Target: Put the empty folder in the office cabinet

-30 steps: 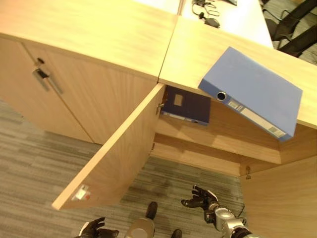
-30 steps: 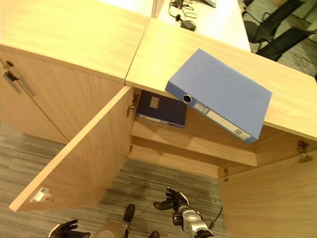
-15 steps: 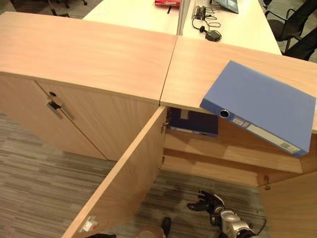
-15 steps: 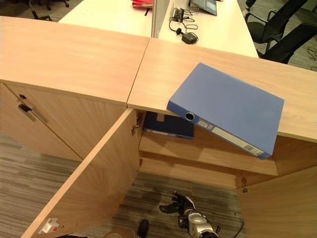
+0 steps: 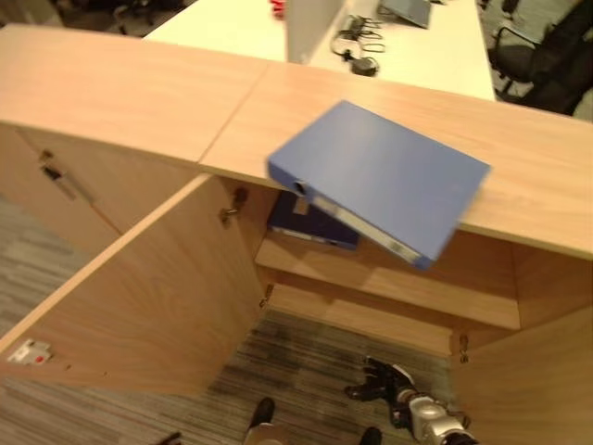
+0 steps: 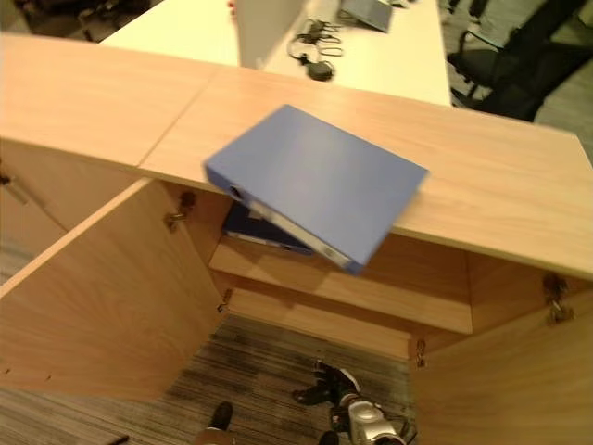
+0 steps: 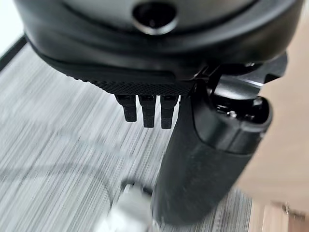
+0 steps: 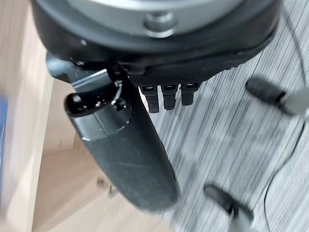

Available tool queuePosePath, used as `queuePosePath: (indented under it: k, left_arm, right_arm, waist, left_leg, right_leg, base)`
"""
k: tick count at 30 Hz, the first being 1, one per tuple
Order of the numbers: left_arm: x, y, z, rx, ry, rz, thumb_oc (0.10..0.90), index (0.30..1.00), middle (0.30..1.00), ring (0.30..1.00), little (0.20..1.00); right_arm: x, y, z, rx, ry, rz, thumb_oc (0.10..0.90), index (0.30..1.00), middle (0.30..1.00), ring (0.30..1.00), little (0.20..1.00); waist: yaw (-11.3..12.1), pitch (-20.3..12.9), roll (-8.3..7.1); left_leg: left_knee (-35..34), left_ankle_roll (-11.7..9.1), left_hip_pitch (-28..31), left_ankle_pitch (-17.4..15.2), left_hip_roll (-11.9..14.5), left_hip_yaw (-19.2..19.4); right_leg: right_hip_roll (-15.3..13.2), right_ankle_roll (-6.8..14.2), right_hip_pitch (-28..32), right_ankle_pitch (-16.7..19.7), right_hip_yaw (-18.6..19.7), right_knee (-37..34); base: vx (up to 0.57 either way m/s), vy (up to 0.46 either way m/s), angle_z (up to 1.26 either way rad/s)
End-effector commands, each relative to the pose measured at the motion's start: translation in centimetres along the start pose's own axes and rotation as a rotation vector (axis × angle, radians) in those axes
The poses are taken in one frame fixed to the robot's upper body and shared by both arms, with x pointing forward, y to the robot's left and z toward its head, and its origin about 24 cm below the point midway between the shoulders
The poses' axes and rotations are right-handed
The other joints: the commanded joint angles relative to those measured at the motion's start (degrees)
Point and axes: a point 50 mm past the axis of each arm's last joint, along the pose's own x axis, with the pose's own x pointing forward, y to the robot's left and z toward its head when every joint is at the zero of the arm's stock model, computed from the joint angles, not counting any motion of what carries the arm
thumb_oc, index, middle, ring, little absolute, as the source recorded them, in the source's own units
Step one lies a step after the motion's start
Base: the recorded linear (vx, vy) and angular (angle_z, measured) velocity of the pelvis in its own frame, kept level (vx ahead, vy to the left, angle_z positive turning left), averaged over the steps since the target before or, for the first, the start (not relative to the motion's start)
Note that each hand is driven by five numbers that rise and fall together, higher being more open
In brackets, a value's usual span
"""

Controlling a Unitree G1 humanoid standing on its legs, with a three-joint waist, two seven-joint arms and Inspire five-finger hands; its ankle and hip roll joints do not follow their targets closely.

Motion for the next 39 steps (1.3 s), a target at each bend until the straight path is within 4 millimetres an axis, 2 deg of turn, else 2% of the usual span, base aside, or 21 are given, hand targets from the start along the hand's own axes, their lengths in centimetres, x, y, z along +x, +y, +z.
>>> queuePosePath:
  k: [1, 2, 3, 4, 6, 7, 10, 11, 12, 13, 15, 16, 18, 22, 24, 28, 29, 33, 34, 37, 39]
  left_arm:
    - [0.6, 1.7, 4.2, 0.002, -0.125, 0.054, 0.8, 0.9, 0.9, 0.9, 0.9]
    - [0.6, 1.3, 4.4, 0.003, -0.131, 0.043, 0.8, 0.9, 0.9, 0.9, 0.9]
    - [0.6, 1.3, 4.4, 0.003, -0.131, 0.043, 0.8, 0.9, 0.9, 0.9, 0.9]
    - [0.6, 0.1, 5.0, 0.04, -0.154, -0.003, 0.8, 0.9, 0.9, 0.9, 0.9]
    - [0.6, 0.1, 5.0, 0.04, -0.154, -0.004, 0.8, 0.9, 0.9, 0.9, 0.9]
    - [0.6, -0.5, 4.4, 0.09, -0.136, -0.036, 0.8, 0.9, 0.9, 0.9, 0.9]
    - [0.5, -0.9, 3.8, 0.124, -0.12, -0.058, 0.8, 0.9, 0.9, 0.9, 0.9]
    - [0.5, -0.9, 3.8, 0.124, -0.121, -0.058, 0.8, 0.9, 0.9, 0.9, 0.9]
    - [0.5, -1.5, 3.6, 0.154, -0.113, -0.087, 0.8, 0.9, 0.9, 0.9, 0.9]
    - [0.5, -1.8, 3.5, 0.176, -0.113, -0.103, 0.8, 0.9, 0.9, 0.9, 0.9]
    - [0.5, -1.8, 3.5, 0.177, -0.113, -0.102, 0.8, 0.9, 0.9, 0.9, 0.9]
    - [0.5, -1.7, 3.8, 0.192, -0.117, -0.105, 0.8, 0.9, 0.9, 0.9, 0.9]
    - [0.5, -1.5, 3.8, 0.201, -0.114, -0.098, 0.8, 0.9, 0.9, 0.9, 0.9]
    - [0.5, -0.9, 3.6, 0.205, -0.098, -0.079, 0.8, 0.9, 0.9, 0.9, 0.9]
    - [0.5, -0.8, 2.9, 0.238, -0.075, -0.078, 0.8, 0.9, 0.9, 0.9, 0.9]
    - [0.5, -1.0, 3.4, 0.286, -0.09, -0.088, 0.8, 0.9, 0.9, 0.9, 0.9]
    - [0.6, -0.8, 3.8, 0.298, -0.102, -0.083, 0.8, 0.9, 0.9, 0.9, 0.9]
    - [0.7, 0.3, 4.6, 0.3, -0.113, -0.053, 0.8, 0.9, 0.9, 0.9, 0.9]
    - [0.7, 0.8, 5.1, 0.287, -0.12, -0.036, 0.8, 0.9, 0.9, 0.9, 0.9]
    - [0.7, 1.6, 5.4, 0.292, -0.125, -0.01, 0.8, 0.9, 0.9, 0.9, 0.9]
    - [0.6, 2.2, 5.5, 0.302, -0.126, 0.004, 0.8, 0.9, 0.9, 0.9, 0.9]
  right_arm:
    - [0.2, -1.6, 5.5, -0.014, -0.198, -0.016, 0.8, 0.9, 0.9, 0.9, 0.9]
    - [0.1, -2.0, 5.4, -0.018, -0.198, -0.029, 0.8, 0.9, 0.9, 0.9, 0.9]
    - [0.1, -2.1, 5.4, -0.018, -0.198, -0.029, 0.8, 0.9, 0.9, 0.9, 0.9]
    - [-0.2, -3.4, 4.7, -0.023, -0.179, -0.07, 0.8, 0.9, 0.9, 0.9, 0.9]
    - [-0.2, -3.4, 4.7, -0.023, -0.179, -0.07, 0.8, 0.9, 0.9, 0.9, 0.9]
    - [-0.3, -3.9, 3.9, -0.038, -0.141, -0.086, 0.8, 0.9, 0.9, 0.9, 0.9]
    - [-0.4, -4.1, 3.4, -0.031, -0.126, -0.096, 0.8, 0.9, 0.9, 0.9, 0.9]
    - [-0.4, -4.1, 3.4, -0.031, -0.126, -0.096, 0.8, 0.9, 0.9, 0.9, 0.9]
    - [-0.4, -4.2, 3.2, -0.014, -0.119, -0.104, 0.8, 0.9, 0.9, 0.9, 0.9]
    - [-0.4, -4.2, 3.0, -0.011, -0.109, -0.114, 0.8, 0.9, 0.9, 0.9, 0.9]
    - [-0.4, -4.2, 3.0, -0.011, -0.109, -0.114, 0.8, 0.9, 0.9, 0.9, 0.9]
    - [-0.2, -4.0, 3.2, -0.021, -0.105, -0.116, 0.8, 0.9, 0.9, 0.9, 0.9]
    - [0.0, -3.6, 3.5, -0.038, -0.103, -0.107, 0.8, 0.9, 0.9, 0.9, 0.9]
    - [0.1, -3.3, 3.6, -0.05, -0.101, -0.097, 0.8, 0.9, 0.9, 0.9, 0.9]
    - [-0.1, -3.3, 2.5, -0.04, -0.078, -0.106, 0.8, 0.9, 0.9, 0.9, 0.9]
    - [-0.3, -3.3, 1.7, -0.011, -0.061, -0.12, 0.8, 0.9, 0.9, 0.9, 0.9]
    - [-0.3, -2.9, 1.0, 0.001, -0.043, -0.114, 0.8, 0.9, 0.9, 0.9, 0.9]
    - [-0.1, -2.1, 0.7, 0.028, -0.031, -0.102, 0.8, 0.9, 0.9, 0.9, 0.9]
    - [0.0, -1.5, 0.9, 0.035, -0.034, -0.088, 0.8, 0.9, 0.9, 0.9, 0.9]
    - [0.2, -0.6, 1.5, 0.03, -0.053, -0.057, 0.8, 0.9, 0.9, 0.9, 0.9]
    - [0.3, 0.0, 1.6, 0.015, -0.058, -0.036, 0.8, 0.9, 0.9, 0.9, 0.9]
  waist:
    - [-0.11, 3.21, 1.07]
    - [-0.66, 3.4, 1.26]
    - [-0.68, 3.42, 1.26]
    - [-2.67, 3.88, 1.44]
    - [-2.66, 3.69, 1.43]
    - [-2.83, 3.57, 1.55]
    - [-2.49, 3.96, 0.83]
    - [-2.58, 3.77, 0.77]
    - [-2.27, 4.23, 0.55]
    - [-1.55, 4.3, 0.41]
    - [-1.6, 4.26, 0.36]
    - [-0.68, 4.88, 0.21]
    - [0.11, 5.18, 0.13]
    - [0.5, 5.68, -0.16]
    - [0.0, 4.46, -0.13]
    - [-1.47, 3.51, -1.38]
    - [-1.79, 3.22, -2.17]
    - [-2.0, 3.42, -2.8]
    - [-1.99, 4.05, -2.43]
    - [-2.58, 4.91, -1.52]
    - [-2.0, 5.2, -1.76]
  left_leg:
    - [-4.87, -1.24, -0.45, 10.98, 1.99, -2.5]
    - [-4.87, -0.9, -0.82, 12.25, 2.04, -0.52]
    - [-4.87, -0.9, -0.81, 12.25, 2.02, -0.52]
    - [-4.33, 0.67, -1.97, 13.17, 0.88, 8.91]
    - [-4.33, 0.69, -2.23, 13.24, 0.87, 8.87]
    - [-2.08, 2.49, -1.2, 8.26, -2.16, 9.5]
    - [1.45, 4.74, -2.17, 1.89, -7.9, 5.4]
    - [1.55, 4.79, -2.51, 1.95, -8.0, 5.3]
    - [1.24, 6.29, -3.33, 0.22, -12.34, 3.74]
    - [0.73, 6.77, -6.01, 0.79, -16.05, 0.61]
    - [0.83, 6.78, -6.1, 0.74, -16.12, 0.57]
    - [0.4, 6.55, -8.53, 1.93, -18.06, -2.19]
    - [0.05, 6.21, -10.4, 3.42, -18.08, -3.93]
    - [0.37, 6.03, -10.51, 4.16, -16.88, -3.66]
    - [-3.28, 6.88, -6.56, 4.17, -15.99, -3.16]
    - [-4.2, 7.83, -4.26, 3.4, -17.06, -2.56]
    - [-4.0, 8.95, -3.02, 2.38, -17.48, -1.83]
    - [-3.75, 10.39, -1.36, 1.02, -17.56, -0.31]
    - [-3.55, 10.96, -0.52, 0.44, -16.86, 0.93]
    - [-3.95, 12.18, 1.51, -0.53, -16.29, 2.08]
    - [-4.75, 12.64, 3.16, -1.51, -16.6, 3.4]
  right_leg:
    - [-5.13, 5.75, 4.33, -6.72, -0.89, 0.47]
    - [-4.98, 5.48, 4.46, -7.0, -1.67, 0.47]
    - [-5.0, 5.49, 4.49, -7.01, -1.68, 0.47]
    - [-5.1, 4.55, 4.58, -7.65, -4.11, 0.47]
    - [-5.1, 4.55, 4.34, -7.57, -4.12, 0.47]
    - [-4.66, 3.7, 4.2, -7.91, -4.24, 0.47]
    - [-4.62, 3.15, 4.02, -7.95, -3.13, 0.47]
    - [-4.7, 3.19, 3.79, -7.88, -3.23, 0.47]
    - [-4.25, 3.13, 3.64, -7.61, -2.46, 0.47]
    - [-3.81, 3.2, 2.75, -7.0, -1.72, 0.47]
    - [-3.85, 3.22, 2.73, -7.04, -1.77, 0.47]
    - [-3.1, 3.29, 2.38, -6.83, -0.49, 0.47]
    - [-2.34, 3.29, 2.6, -7.32, 1.35, 0.47]
    - [-1.97, 3.04, 4.29, -7.96, 3.02, 0.47]
    - [-1.87, 3.02, 5.87, -8.1, 2.58, 0.47]
    - [-2.66, 3.48, 7.01, -7.56, 2.69, 0.79]
    - [-3.34, 3.99, 6.44, -8.08, 3.19, 3.82]
    - [-4.26, 5.38, 4.06, -8.38, 3.72, 10.17]
    - [-4.5, 7.06, 1.94, -8.14, 2.1, 16.0]
    - [-5.41, 9.88, -1.66, -5.07, -0.62, 25.22]
    - [-8.39, 10.97, -1.39, -2.26, -5.5, 24.99]
  base:
    - [0.05, -0.24, -0.09]
    - [0.03, -0.132, 0.07]
    - [0.02, -0.292, 0.08]
    - [0.0, -0.219, 0.36]
    - [0.02, -0.201, 0.6]
    - [0.06, -0.236, 0.37]
    - [0.07, -0.162, 0.18]
    - [0.08, -0.081, -0.32]
    - [0.11, -0.047, -0.4]
    - [0.12, -0.05, -0.36]
    - [0.04, 0.004, -0.12]
    - [0.03, 0.011, -0.12]
    - [0.05, 0.054, -0.09]
    - [0.12, 0.145, -0.24]
    - [0.19, 0.229, -0.39]
    - [0.13, 0.193, -0.09]
    - [0.09, 0.22, 0.05]
    - [0.05, 0.23, -0.18]
    - [0.0, 0.217, -0.51]
    - [0.02, 0.22, -0.38]
    - [0.05, 0.1, -0.38]
